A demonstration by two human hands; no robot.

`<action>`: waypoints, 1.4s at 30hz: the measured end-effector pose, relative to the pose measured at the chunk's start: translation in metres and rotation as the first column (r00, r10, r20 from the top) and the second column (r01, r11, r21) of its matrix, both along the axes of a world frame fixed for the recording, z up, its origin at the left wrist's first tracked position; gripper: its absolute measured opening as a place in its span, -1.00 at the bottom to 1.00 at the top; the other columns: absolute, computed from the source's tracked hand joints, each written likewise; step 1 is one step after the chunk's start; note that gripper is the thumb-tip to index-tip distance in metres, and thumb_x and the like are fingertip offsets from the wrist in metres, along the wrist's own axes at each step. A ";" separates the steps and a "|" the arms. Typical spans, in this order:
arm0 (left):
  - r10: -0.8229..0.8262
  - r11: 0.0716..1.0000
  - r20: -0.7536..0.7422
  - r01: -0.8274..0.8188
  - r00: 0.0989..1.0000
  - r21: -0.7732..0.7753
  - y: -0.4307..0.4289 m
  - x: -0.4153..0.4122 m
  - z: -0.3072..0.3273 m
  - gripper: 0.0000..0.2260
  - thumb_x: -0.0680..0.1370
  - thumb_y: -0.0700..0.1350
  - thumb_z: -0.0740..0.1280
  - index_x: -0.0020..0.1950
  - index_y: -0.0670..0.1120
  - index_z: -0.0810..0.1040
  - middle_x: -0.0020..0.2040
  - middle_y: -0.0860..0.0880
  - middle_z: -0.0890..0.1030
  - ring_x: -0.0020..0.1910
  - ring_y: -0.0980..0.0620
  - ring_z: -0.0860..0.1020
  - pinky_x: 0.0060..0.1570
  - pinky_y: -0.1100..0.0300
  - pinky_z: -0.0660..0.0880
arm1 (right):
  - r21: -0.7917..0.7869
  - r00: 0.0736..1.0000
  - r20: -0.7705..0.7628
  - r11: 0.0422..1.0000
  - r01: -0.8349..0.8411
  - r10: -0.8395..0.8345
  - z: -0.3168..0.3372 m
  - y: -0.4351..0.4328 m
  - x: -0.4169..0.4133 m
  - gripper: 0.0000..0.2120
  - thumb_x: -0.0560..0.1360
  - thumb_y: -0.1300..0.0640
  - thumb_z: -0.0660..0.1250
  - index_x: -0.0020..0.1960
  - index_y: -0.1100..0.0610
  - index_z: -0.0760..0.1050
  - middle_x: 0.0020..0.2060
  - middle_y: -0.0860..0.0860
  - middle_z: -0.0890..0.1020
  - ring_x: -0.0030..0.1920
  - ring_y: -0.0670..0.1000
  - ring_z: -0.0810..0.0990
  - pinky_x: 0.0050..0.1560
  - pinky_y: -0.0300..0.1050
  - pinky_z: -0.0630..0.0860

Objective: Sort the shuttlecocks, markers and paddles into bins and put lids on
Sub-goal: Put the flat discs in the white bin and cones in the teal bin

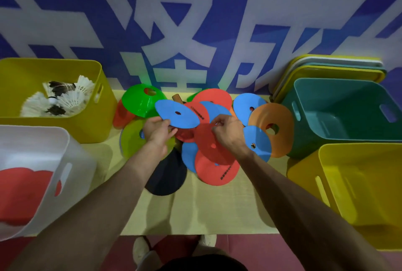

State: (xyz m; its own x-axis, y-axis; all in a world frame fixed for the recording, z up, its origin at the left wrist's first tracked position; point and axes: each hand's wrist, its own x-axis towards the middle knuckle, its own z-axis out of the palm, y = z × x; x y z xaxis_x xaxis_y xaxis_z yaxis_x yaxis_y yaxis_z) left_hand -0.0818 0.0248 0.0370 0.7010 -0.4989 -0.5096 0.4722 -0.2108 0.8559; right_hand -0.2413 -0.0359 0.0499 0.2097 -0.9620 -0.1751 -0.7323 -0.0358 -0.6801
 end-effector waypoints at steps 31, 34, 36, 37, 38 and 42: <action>0.452 0.892 0.237 -0.438 0.860 -0.111 0.296 0.297 0.080 -0.86 0.51 -0.28 0.30 0.05 -0.28 0.52 0.05 -0.29 0.61 -0.20 -0.06 0.62 -0.45 0.22 0.58 | -0.397 0.777 0.113 0.745 -0.535 0.619 0.104 0.195 0.360 -0.83 0.41 0.17 0.31 -0.06 0.09 0.64 -0.09 0.03 0.69 -0.05 0.08 0.63 -0.05 -0.06 0.55; 0.415 0.910 0.195 -0.410 0.889 -0.067 0.308 0.294 0.067 -0.97 0.51 -0.30 0.30 -0.08 -0.19 0.50 0.13 -0.25 0.58 -0.22 -0.09 0.61 -0.45 0.20 0.59 | -0.321 0.766 0.069 0.742 -0.589 0.639 0.081 0.207 0.369 -0.81 0.42 0.19 0.28 -0.06 0.08 0.64 -0.09 0.04 0.71 -0.04 0.08 0.64 -0.02 -0.09 0.56; 0.398 0.917 0.164 -0.393 0.903 -0.067 0.311 0.292 0.061 -0.94 0.53 -0.30 0.30 -0.09 -0.15 0.49 0.08 -0.23 0.58 -0.25 -0.04 0.59 -0.42 0.18 0.59 | -0.275 0.760 0.056 0.742 -0.611 0.647 0.070 0.211 0.371 -0.80 0.43 0.20 0.27 -0.05 0.08 0.64 -0.10 0.03 0.71 -0.05 0.08 0.64 -0.03 -0.08 0.56; 0.393 0.919 0.149 -0.386 0.907 -0.074 0.311 0.291 0.059 -0.94 0.54 -0.31 0.28 -0.04 -0.17 0.50 0.03 -0.22 0.57 -0.24 -0.03 0.58 -0.41 0.19 0.59 | -0.256 0.757 0.051 0.741 -0.621 0.652 0.065 0.213 0.372 -0.80 0.44 0.20 0.26 -0.05 0.08 0.64 -0.10 0.03 0.71 -0.05 0.07 0.64 -0.03 -0.07 0.57; 0.385 0.923 0.144 -0.378 0.911 -0.077 0.310 0.290 0.057 -0.91 0.55 -0.32 0.27 0.01 -0.19 0.51 -0.01 -0.20 0.56 -0.23 -0.03 0.57 -0.40 0.19 0.60 | -0.240 0.755 0.047 0.741 -0.627 0.655 0.061 0.213 0.371 -0.79 0.44 0.21 0.26 -0.05 0.08 0.64 -0.09 0.02 0.70 -0.05 0.07 0.64 -0.01 -0.07 0.57; 0.342 0.939 0.177 -0.332 0.923 -0.083 0.302 0.289 0.057 -0.86 0.57 -0.32 0.23 0.08 -0.21 0.51 -0.07 -0.16 0.54 -0.24 -0.01 0.55 -0.32 0.25 0.56 | -0.206 0.759 0.056 0.751 -0.627 0.649 0.051 0.211 0.368 -0.78 0.46 0.23 0.24 -0.01 0.09 0.63 -0.05 0.02 0.70 -0.03 0.07 0.63 0.03 -0.06 0.56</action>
